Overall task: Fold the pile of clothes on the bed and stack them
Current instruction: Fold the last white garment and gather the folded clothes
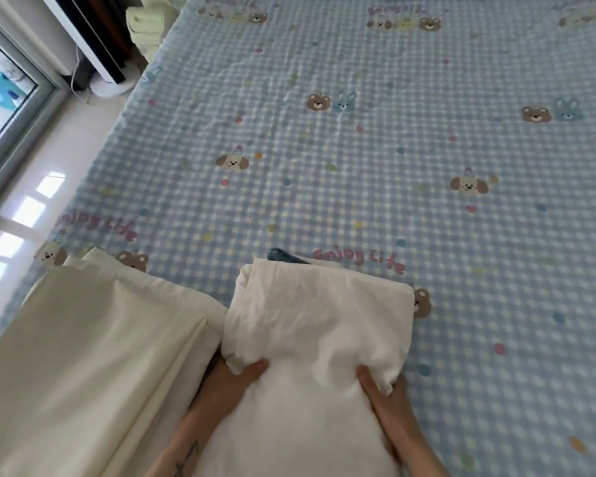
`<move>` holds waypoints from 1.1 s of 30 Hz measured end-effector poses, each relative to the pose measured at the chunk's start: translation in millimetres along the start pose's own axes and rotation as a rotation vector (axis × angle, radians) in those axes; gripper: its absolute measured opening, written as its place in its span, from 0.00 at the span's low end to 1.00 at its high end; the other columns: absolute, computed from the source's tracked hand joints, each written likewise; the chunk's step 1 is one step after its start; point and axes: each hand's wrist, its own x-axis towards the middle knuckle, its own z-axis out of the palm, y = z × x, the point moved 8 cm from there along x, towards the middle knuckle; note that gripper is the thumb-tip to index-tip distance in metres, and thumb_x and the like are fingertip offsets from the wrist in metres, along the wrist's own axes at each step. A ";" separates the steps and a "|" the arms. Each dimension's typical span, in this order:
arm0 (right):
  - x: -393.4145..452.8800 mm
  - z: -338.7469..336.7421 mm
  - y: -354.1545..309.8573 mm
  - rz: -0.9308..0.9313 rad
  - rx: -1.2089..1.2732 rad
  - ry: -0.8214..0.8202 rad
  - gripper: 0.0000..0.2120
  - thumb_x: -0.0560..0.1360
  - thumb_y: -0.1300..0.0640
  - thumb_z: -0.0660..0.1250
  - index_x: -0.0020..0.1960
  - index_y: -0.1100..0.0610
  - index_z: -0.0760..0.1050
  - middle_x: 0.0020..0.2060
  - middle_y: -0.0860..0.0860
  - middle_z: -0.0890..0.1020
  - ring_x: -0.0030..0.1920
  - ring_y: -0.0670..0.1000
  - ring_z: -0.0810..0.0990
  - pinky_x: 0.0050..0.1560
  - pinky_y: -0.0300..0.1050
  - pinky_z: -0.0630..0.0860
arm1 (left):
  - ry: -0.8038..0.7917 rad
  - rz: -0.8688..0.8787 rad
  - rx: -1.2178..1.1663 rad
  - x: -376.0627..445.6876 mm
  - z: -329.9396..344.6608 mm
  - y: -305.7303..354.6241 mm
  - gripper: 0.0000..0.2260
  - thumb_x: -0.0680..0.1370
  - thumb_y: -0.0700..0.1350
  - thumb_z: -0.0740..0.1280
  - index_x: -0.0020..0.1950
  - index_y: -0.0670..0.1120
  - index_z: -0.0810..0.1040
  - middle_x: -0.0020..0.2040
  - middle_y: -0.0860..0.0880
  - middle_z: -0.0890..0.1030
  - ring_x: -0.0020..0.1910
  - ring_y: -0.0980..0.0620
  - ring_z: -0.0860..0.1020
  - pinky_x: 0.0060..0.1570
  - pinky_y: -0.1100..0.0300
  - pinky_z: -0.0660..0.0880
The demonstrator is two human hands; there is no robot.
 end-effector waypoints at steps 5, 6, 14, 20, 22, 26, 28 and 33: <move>-12.3 -4.6 -11.3 -0.045 -0.045 0.033 0.36 0.66 0.42 0.73 0.69 0.53 0.65 0.61 0.52 0.78 0.60 0.52 0.77 0.64 0.51 0.72 | 0.042 -0.023 0.009 -17.5 -8.1 9.6 0.36 0.66 0.55 0.76 0.70 0.46 0.68 0.65 0.52 0.73 0.65 0.54 0.71 0.67 0.59 0.63; -17.0 -9.5 -13.8 -0.038 -0.060 0.047 0.35 0.68 0.44 0.73 0.69 0.54 0.66 0.61 0.53 0.78 0.61 0.52 0.76 0.63 0.49 0.71 | 0.041 -0.019 0.007 -23.7 -7.3 13.2 0.36 0.67 0.54 0.76 0.71 0.46 0.67 0.65 0.52 0.73 0.66 0.54 0.71 0.67 0.60 0.63; -74.1 -103.6 -32.2 -0.071 -0.071 0.243 0.25 0.71 0.52 0.72 0.66 0.56 0.71 0.59 0.57 0.79 0.57 0.52 0.77 0.58 0.44 0.70 | 0.012 0.018 -0.142 -95.7 38.3 60.8 0.18 0.66 0.44 0.78 0.48 0.59 0.74 0.47 0.62 0.78 0.46 0.66 0.76 0.46 0.68 0.72; -99.3 -215.4 -43.0 -0.091 -0.013 0.339 0.21 0.75 0.52 0.67 0.66 0.54 0.70 0.55 0.54 0.79 0.53 0.49 0.76 0.52 0.43 0.70 | -0.004 0.039 -0.209 -140.4 116.0 113.0 0.26 0.67 0.47 0.77 0.59 0.55 0.68 0.47 0.59 0.76 0.44 0.64 0.74 0.45 0.61 0.70; -103.5 -264.6 -37.9 -0.073 -0.004 0.373 0.20 0.76 0.50 0.65 0.66 0.54 0.70 0.51 0.53 0.79 0.49 0.50 0.75 0.48 0.42 0.68 | -0.035 0.047 -0.232 -156.2 157.4 130.3 0.27 0.67 0.43 0.77 0.62 0.50 0.69 0.48 0.54 0.78 0.43 0.61 0.75 0.43 0.60 0.70; -99.5 -367.4 -22.2 -0.082 -0.045 0.439 0.17 0.77 0.50 0.65 0.63 0.53 0.70 0.56 0.56 0.79 0.51 0.50 0.75 0.53 0.41 0.67 | -0.079 0.038 -0.235 -185.6 252.1 157.1 0.34 0.66 0.36 0.77 0.69 0.41 0.67 0.51 0.49 0.77 0.40 0.54 0.75 0.37 0.60 0.69; -89.3 -417.8 -13.7 -0.099 -0.043 0.447 0.16 0.77 0.50 0.64 0.63 0.51 0.70 0.58 0.56 0.79 0.52 0.48 0.74 0.55 0.42 0.67 | -0.115 0.059 -0.277 -201.7 303.3 171.0 0.37 0.64 0.42 0.77 0.70 0.40 0.65 0.57 0.45 0.76 0.41 0.56 0.74 0.36 0.65 0.68; -56.8 -538.4 6.3 -0.112 -0.080 0.424 0.21 0.78 0.49 0.60 0.69 0.53 0.67 0.62 0.54 0.76 0.58 0.50 0.73 0.64 0.45 0.66 | -0.151 0.018 -0.352 -241.7 430.2 179.6 0.35 0.60 0.51 0.72 0.66 0.48 0.68 0.53 0.50 0.76 0.43 0.58 0.75 0.46 0.59 0.68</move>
